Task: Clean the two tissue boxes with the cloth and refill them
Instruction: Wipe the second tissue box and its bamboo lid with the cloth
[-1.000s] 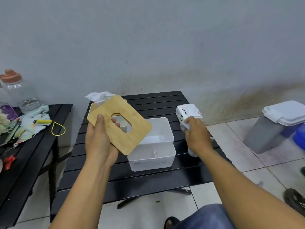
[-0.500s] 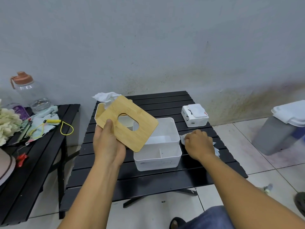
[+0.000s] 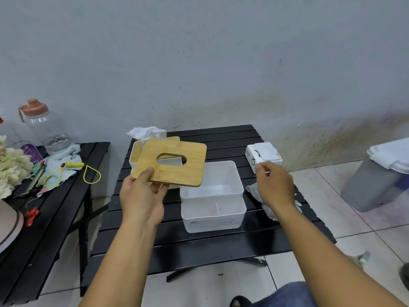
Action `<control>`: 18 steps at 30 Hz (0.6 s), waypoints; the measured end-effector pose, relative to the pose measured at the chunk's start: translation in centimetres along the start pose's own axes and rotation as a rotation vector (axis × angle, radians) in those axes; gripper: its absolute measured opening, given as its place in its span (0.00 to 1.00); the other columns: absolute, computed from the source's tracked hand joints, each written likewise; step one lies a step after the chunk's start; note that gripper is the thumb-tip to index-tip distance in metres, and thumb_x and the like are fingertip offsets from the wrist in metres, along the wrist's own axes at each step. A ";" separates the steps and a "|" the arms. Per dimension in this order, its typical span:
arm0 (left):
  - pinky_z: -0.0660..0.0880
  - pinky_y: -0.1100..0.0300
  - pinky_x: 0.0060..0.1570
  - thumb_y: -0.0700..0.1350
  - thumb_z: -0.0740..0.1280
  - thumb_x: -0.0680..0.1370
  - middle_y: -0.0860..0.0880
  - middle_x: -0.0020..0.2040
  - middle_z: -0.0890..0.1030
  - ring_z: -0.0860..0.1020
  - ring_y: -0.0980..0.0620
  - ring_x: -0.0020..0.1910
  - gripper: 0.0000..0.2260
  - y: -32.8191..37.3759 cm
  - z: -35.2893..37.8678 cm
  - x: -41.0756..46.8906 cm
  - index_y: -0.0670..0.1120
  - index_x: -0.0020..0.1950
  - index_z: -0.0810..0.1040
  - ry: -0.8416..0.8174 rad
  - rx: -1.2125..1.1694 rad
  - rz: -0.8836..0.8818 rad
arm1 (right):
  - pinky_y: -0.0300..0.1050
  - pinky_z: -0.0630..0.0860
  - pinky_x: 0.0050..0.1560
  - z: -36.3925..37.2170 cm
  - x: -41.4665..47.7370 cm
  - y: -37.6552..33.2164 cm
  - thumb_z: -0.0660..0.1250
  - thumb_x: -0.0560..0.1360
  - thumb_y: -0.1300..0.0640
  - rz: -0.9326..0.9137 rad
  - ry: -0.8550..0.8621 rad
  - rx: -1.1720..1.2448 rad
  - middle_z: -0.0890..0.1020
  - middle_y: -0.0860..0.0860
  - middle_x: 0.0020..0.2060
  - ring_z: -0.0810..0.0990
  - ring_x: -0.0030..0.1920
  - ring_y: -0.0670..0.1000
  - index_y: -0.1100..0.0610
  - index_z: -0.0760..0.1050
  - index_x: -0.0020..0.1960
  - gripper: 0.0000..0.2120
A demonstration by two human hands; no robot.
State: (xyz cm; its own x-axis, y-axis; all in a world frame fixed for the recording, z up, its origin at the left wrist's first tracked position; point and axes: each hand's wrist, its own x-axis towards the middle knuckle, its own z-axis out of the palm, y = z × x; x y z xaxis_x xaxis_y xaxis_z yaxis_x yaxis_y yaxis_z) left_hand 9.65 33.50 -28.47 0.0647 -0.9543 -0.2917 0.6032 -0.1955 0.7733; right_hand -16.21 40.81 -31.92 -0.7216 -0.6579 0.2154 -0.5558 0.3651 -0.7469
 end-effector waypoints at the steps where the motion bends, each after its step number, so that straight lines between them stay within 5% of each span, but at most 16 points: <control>1: 0.83 0.48 0.45 0.33 0.66 0.82 0.45 0.49 0.84 0.85 0.44 0.49 0.08 0.4 -0.3 0.2 0.44 0.57 0.75 0.014 0.019 0.012 | 0.49 0.74 0.48 -0.3 -0.2 -0.7 0.60 0.80 0.50 -0.002 0.014 0.065 0.83 0.48 0.43 0.78 0.46 0.54 0.49 0.80 0.44 0.12; 5: 0.83 0.49 0.43 0.34 0.67 0.80 0.45 0.51 0.84 0.84 0.46 0.48 0.13 2.3 -2.8 1.9 0.45 0.63 0.76 0.111 0.172 0.089 | 0.44 0.69 0.40 -0.7 -1.3 -2.8 0.61 0.80 0.48 -0.026 -0.012 0.158 0.81 0.44 0.38 0.77 0.44 0.51 0.50 0.81 0.45 0.11; 10: 0.83 0.48 0.46 0.37 0.71 0.78 0.42 0.58 0.84 0.84 0.44 0.51 0.17 4.2 -6.2 3.6 0.45 0.66 0.76 0.253 0.393 0.122 | 0.46 0.71 0.50 0.6 -1.8 -2.8 0.64 0.76 0.39 0.029 -0.224 0.045 0.81 0.45 0.53 0.76 0.53 0.49 0.47 0.76 0.62 0.18; 13: 0.82 0.45 0.51 0.38 0.72 0.79 0.42 0.56 0.83 0.83 0.44 0.51 0.14 4.3 -7.4 3.9 0.47 0.63 0.75 0.283 0.521 0.119 | 0.45 0.70 0.49 1.4 -2.0 -2.4 0.67 0.76 0.44 0.061 -0.291 0.023 0.81 0.47 0.51 0.76 0.52 0.51 0.49 0.74 0.66 0.20; 18: 0.76 0.54 0.40 0.37 0.68 0.81 0.42 0.55 0.83 0.80 0.46 0.44 0.10 2.6 -7.6 3.7 0.43 0.62 0.77 0.212 0.762 0.072 | 0.46 0.68 0.43 2.2 -2.3 -1.7 0.64 0.77 0.54 0.058 -0.278 0.005 0.79 0.44 0.41 0.75 0.46 0.51 0.48 0.77 0.59 0.11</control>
State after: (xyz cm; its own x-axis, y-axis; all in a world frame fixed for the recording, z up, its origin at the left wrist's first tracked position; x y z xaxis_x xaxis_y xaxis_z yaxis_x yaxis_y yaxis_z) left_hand 17.43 31.16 -31.83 0.2793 -0.9220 -0.2682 -0.1131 -0.3090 0.9443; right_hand -12.67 40.24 -32.57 -0.6112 -0.7914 -0.0082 -0.5139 0.4047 -0.7564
